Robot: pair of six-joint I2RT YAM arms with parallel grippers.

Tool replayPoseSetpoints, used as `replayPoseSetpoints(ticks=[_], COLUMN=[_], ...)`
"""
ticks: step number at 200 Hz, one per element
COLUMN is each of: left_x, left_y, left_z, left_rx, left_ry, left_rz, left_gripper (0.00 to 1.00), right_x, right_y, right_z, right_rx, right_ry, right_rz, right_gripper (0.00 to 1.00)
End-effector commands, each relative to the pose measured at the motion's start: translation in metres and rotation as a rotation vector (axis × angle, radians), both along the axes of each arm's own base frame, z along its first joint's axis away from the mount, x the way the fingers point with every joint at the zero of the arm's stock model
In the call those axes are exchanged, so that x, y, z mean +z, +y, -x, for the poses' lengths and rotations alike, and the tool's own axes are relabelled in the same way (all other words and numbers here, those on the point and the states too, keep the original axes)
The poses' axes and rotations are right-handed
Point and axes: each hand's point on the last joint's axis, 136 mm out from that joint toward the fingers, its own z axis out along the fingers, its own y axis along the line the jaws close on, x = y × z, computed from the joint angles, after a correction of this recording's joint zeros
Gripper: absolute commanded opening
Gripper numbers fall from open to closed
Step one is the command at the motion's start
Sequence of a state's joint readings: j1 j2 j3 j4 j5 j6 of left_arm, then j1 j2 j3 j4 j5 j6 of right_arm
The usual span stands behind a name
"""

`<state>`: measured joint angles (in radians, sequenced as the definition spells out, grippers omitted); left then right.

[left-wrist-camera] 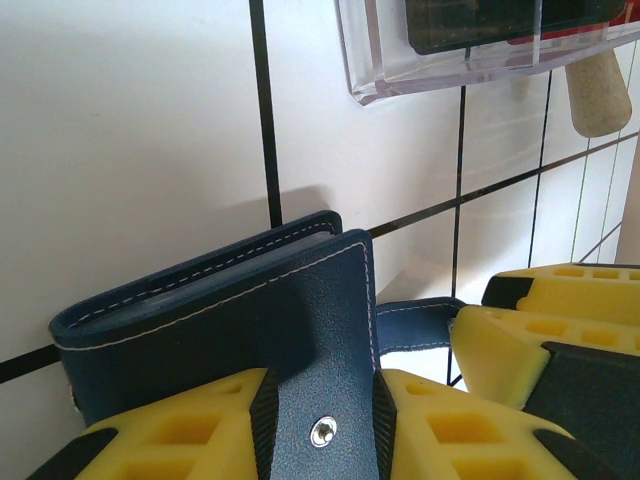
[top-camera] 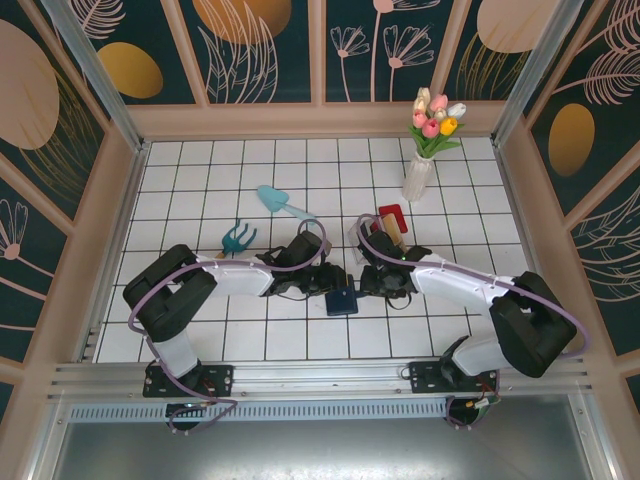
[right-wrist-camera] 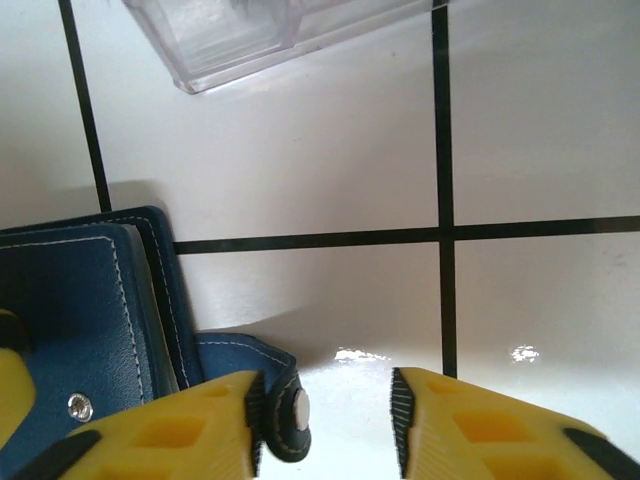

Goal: Put the credit cards into the card holder
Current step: Close the button on the card holder.

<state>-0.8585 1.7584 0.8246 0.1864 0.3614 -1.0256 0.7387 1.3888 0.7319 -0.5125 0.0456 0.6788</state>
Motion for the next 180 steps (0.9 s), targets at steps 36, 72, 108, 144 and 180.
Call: replayPoseSetpoints(ticks=[36, 72, 108, 144, 180], left_x=[-0.013, -0.014, -0.015, -0.016, -0.015], left_y=[0.013, 0.012, 0.012, 0.012, 0.012], left_z=[0.004, 0.005, 0.006, 0.006, 0.005], left_rx=[0.015, 0.013, 0.01, 0.009, 0.009], left_ry=[0.022, 0.027, 0.032, 0.032, 0.029], left_rz=[-0.058, -0.062, -0.063, -0.065, -0.065], left_gripper=[0.35, 0.35, 0.35, 0.35, 0.35], right_x=[0.008, 0.011, 0.013, 0.016, 0.019], right_y=[0.0, 0.0, 0.0, 0.002, 0.005], right_z=[-0.005, -0.004, -0.003, -0.002, 0.0], right_rx=[0.001, 0.0, -0.001, -0.002, 0.01], right_ry=[-0.017, -0.024, -0.024, -0.024, -0.012], right_rz=[0.006, -0.002, -0.013, -0.035, -0.115], right_gripper=[0.27, 0.17, 0.09, 0.03, 0.03])
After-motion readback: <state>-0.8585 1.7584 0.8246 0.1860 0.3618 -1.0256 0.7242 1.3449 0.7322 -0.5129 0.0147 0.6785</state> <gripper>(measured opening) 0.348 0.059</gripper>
